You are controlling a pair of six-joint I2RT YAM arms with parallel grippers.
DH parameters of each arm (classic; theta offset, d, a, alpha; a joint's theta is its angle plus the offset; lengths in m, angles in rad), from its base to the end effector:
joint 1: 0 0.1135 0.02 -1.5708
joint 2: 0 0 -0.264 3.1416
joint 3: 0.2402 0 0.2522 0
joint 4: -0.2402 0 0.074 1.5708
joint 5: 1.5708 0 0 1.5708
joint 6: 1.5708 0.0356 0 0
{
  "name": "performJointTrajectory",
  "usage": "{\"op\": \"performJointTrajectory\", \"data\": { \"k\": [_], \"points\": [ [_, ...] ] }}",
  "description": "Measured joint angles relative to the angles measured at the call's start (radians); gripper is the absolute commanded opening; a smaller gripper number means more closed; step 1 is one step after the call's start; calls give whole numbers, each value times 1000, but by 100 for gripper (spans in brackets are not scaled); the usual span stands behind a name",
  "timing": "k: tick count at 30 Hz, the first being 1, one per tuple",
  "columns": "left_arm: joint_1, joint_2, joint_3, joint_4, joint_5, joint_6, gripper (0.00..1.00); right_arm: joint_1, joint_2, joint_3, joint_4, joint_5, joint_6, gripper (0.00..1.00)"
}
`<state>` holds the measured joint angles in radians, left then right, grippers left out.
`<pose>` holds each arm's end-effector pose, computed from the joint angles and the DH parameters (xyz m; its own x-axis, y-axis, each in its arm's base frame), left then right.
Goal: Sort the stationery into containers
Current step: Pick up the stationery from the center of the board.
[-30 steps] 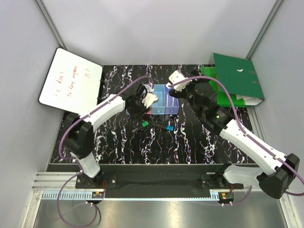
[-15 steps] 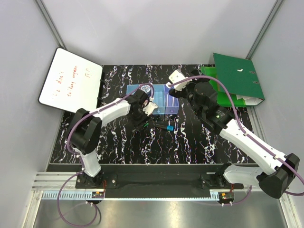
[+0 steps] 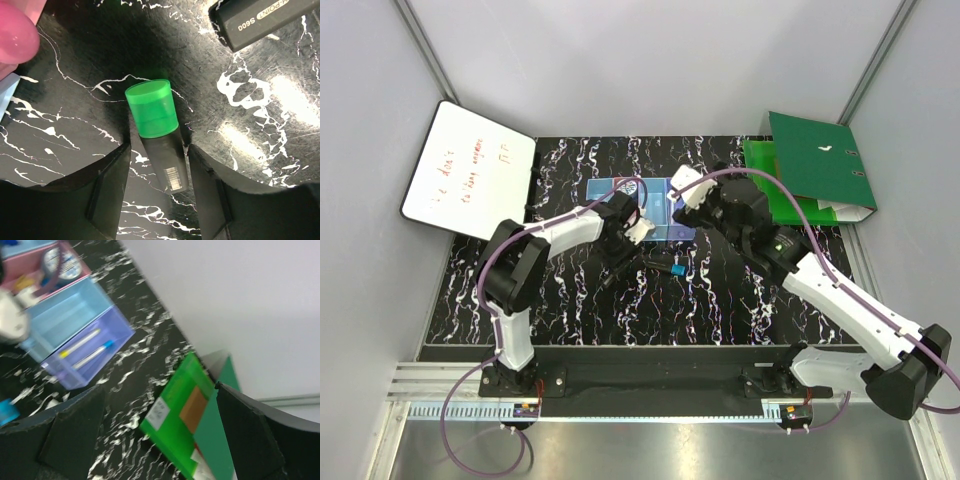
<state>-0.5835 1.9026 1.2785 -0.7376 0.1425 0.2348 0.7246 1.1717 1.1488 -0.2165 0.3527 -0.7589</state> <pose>0.2997 -0.2039 0.1618 -0.6614 0.7126 -0.2342 0.7443 0.6622 -0.0868 0.2088 0.1684 0.3857 0.1263 -0.7506 -0.6485 -0.3912 0.5631 -0.7279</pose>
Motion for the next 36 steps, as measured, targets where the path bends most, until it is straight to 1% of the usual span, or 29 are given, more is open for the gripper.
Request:
{"op": "performJointTrajectory", "data": {
  "k": [2,3,9,10,12,13,14,24,28,36],
  "points": [
    [0,0,0,0,-2,0,49,0,-4,-21,-48,-45,17,100],
    [0,0,0,1,-5,0,44,0,-5,-37,-74,-71,26,100],
    [2,0,0,14,-7,-5,24,0,11,-143,-193,-183,47,100],
    [2,0,0,14,-7,-3,17,0,18,-152,-202,-193,48,100],
    [2,0,0,16,-6,-5,11,0,32,-168,-218,-210,49,100],
    [2,0,0,16,-4,-6,3,0,39,-175,-225,-219,50,100],
    [2,0,0,16,-4,-6,0,0,43,-180,-227,-225,51,100],
    [2,-11,0,15,16,-15,0,0,43,-252,-230,-241,93,100],
    [3,-68,2,6,37,-32,0,0,43,-267,-231,-242,110,100],
    [43,-181,148,-15,69,-78,0,0,59,-286,-202,-269,112,100]
  ]
}}
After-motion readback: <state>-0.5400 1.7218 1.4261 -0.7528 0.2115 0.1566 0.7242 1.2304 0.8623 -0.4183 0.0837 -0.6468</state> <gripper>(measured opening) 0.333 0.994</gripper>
